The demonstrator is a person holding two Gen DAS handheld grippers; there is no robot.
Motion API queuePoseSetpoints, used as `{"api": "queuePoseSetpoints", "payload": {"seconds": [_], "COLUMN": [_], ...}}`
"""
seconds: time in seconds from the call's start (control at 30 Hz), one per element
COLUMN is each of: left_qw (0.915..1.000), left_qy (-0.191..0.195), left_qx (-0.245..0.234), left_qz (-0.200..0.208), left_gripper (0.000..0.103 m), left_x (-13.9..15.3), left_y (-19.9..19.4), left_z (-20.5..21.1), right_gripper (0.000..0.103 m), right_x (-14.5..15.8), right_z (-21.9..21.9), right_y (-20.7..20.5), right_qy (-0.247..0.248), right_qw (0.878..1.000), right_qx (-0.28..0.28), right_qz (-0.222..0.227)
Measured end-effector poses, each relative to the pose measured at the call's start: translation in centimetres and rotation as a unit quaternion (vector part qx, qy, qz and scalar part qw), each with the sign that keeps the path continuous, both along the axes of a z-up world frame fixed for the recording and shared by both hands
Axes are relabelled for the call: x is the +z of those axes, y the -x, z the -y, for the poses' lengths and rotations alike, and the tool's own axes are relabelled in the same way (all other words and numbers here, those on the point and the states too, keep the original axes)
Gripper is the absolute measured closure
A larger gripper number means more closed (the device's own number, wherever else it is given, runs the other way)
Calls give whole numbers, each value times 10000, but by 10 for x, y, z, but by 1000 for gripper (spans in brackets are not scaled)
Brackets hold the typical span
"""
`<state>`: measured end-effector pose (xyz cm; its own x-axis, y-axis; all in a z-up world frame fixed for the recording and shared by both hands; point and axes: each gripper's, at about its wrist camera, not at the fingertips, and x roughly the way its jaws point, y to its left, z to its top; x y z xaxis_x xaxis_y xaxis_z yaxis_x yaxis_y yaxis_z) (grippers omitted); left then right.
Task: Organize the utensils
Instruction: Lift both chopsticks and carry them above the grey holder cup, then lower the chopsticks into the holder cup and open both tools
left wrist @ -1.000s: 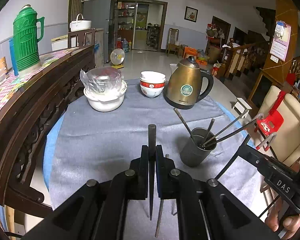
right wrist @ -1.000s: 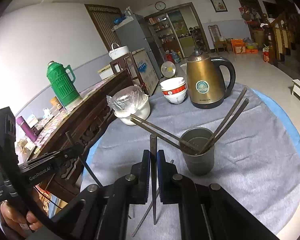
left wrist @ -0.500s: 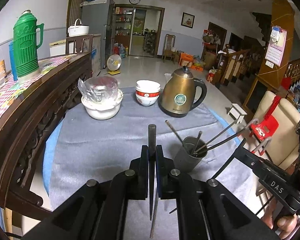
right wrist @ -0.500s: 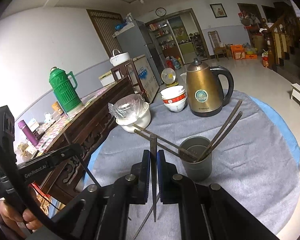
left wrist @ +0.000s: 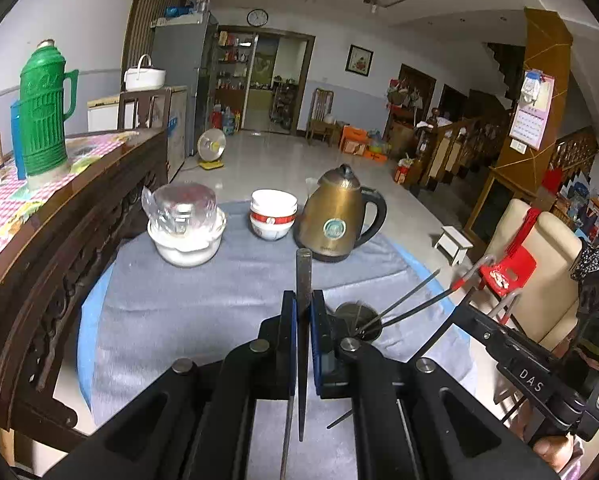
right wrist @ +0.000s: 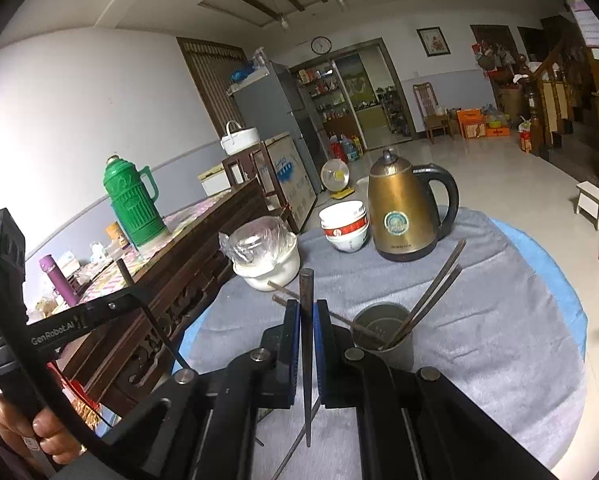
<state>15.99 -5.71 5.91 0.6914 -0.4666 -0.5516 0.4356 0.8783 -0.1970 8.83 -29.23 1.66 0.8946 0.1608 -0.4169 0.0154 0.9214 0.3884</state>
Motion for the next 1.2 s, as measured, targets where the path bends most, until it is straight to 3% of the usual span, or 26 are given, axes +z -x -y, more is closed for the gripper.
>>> {"api": "queuePoseSetpoints", "payload": {"seconds": [0.53, 0.93, 1.2], "left_qw": [9992, 9972, 9968], "left_qy": [318, 593, 591], "left_qx": [-144, -107, 156], "left_qz": [173, 445, 512], "left_gripper": [97, 97, 97], "left_x": [33, 65, 59], "left_y": [-5, -20, -44], "left_z": [21, 59, 94], "right_gripper": [96, 96, 96], "right_x": [36, 60, 60], "right_z": [14, 44, 67], "right_y": [1, -14, -33], "right_qy": [202, 217, 148], "right_qw": [9991, 9965, 9939], "right_qx": [-190, -552, -882], "right_qz": [320, 585, 644]}}
